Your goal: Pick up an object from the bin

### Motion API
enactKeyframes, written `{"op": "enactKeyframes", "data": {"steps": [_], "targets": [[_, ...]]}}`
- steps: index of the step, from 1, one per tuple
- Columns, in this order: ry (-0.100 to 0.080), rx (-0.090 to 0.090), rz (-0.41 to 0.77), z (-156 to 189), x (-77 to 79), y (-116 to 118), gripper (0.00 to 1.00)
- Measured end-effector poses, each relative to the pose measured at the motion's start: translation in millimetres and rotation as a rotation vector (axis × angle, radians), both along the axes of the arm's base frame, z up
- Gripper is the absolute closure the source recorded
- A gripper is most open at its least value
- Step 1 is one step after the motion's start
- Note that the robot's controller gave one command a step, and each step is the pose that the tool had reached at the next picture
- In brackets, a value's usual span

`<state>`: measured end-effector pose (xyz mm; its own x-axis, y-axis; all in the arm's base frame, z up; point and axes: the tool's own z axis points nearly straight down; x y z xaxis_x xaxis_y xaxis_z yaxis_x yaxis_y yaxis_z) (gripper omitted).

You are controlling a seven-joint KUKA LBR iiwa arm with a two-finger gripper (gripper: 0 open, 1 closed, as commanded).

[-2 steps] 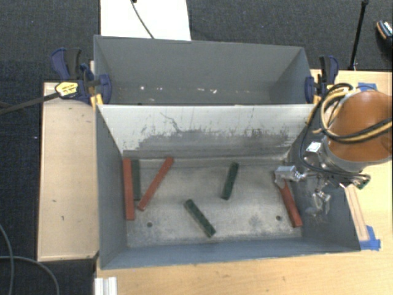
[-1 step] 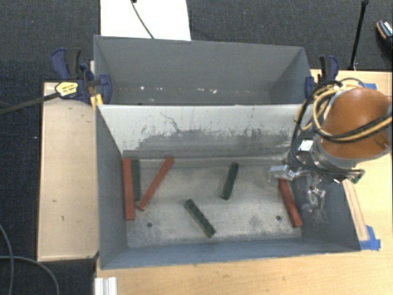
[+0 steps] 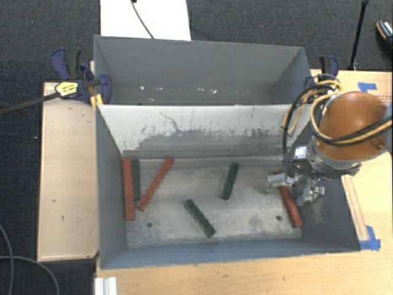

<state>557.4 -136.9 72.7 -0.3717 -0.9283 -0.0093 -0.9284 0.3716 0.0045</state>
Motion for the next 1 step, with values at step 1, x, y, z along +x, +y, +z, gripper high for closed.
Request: {"op": "enactKeyframes", "data": {"steps": [1], "targets": [[-0.005, -0.009, 0.181, 0.2, 5.5, 21.4, 0.00]]}}
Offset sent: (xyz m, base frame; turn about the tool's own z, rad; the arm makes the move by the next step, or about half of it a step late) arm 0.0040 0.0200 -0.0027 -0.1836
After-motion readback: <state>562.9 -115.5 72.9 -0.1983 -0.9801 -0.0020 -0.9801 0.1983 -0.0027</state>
